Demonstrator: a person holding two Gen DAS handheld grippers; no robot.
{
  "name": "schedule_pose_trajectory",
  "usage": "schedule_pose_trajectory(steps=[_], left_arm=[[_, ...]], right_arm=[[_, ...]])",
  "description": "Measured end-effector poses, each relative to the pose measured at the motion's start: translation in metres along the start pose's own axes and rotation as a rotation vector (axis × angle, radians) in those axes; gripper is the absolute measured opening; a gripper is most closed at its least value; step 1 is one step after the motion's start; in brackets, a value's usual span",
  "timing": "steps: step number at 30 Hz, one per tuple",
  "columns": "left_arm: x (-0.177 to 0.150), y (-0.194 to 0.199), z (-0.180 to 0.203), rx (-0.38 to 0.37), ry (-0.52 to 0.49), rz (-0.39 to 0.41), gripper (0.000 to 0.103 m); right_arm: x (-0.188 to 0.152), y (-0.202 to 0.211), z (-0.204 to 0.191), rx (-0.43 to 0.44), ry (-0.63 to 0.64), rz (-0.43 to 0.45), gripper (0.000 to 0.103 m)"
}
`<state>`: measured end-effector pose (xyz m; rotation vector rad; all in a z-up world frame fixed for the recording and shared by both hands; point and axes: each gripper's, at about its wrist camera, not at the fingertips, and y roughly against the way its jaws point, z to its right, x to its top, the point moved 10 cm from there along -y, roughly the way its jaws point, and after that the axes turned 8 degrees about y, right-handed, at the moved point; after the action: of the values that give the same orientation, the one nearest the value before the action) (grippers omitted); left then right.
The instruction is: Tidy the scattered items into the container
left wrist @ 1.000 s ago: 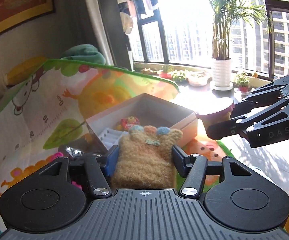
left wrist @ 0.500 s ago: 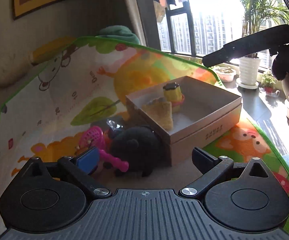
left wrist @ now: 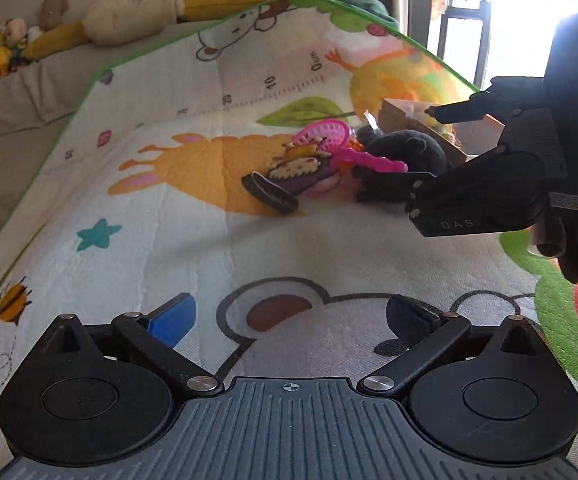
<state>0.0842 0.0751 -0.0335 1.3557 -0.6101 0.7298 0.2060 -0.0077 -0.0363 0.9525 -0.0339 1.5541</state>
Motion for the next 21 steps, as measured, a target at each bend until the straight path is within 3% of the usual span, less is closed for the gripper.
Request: schedule_pose_trajectory(steps=[4, 5, 6, 8, 10, 13, 17, 19, 20, 21], left_arm=[[-0.006, -0.003, -0.005, 0.004, 0.028, -0.012, 0.103], [-0.007, -0.004, -0.006, 0.005, 0.033, -0.013, 0.103], [-0.007, -0.004, -0.006, 0.005, 0.036, -0.012, 0.103], [-0.008, -0.002, -0.004, 0.003, 0.031, -0.006, 0.103], [-0.009, 0.002, -0.001, -0.007, 0.023, -0.001, 0.103], [-0.014, 0.009, 0.009, -0.043, -0.012, 0.000, 0.103], [-0.025, 0.020, 0.035, -0.143, -0.070, -0.009, 0.103], [-0.029, 0.024, 0.045, -0.164, -0.089, -0.013, 0.103], [-0.031, 0.025, 0.049, -0.166, -0.094, -0.015, 0.103], [-0.033, 0.026, 0.052, -0.169, -0.094, -0.018, 0.103]], right_arm=[[-0.011, -0.024, -0.003, -0.016, 0.108, -0.047, 0.081], [-0.013, -0.026, -0.006, -0.021, 0.137, -0.047, 0.078], [-0.014, -0.026, -0.010, -0.024, 0.170, -0.044, 0.066], [-0.013, -0.016, -0.016, -0.047, 0.200, -0.023, 0.061], [-0.010, 0.004, -0.017, -0.027, 0.153, 0.009, 0.059], [-0.001, 0.043, -0.016, 0.092, -0.010, 0.059, 0.058], [0.005, 0.086, -0.019, 0.374, -0.276, 0.085, 0.056], [0.007, 0.098, -0.022, 0.495, -0.352, 0.095, 0.065], [0.009, 0.104, -0.020, 0.527, -0.380, 0.113, 0.075], [0.011, 0.106, -0.015, 0.537, -0.401, 0.130, 0.077]])
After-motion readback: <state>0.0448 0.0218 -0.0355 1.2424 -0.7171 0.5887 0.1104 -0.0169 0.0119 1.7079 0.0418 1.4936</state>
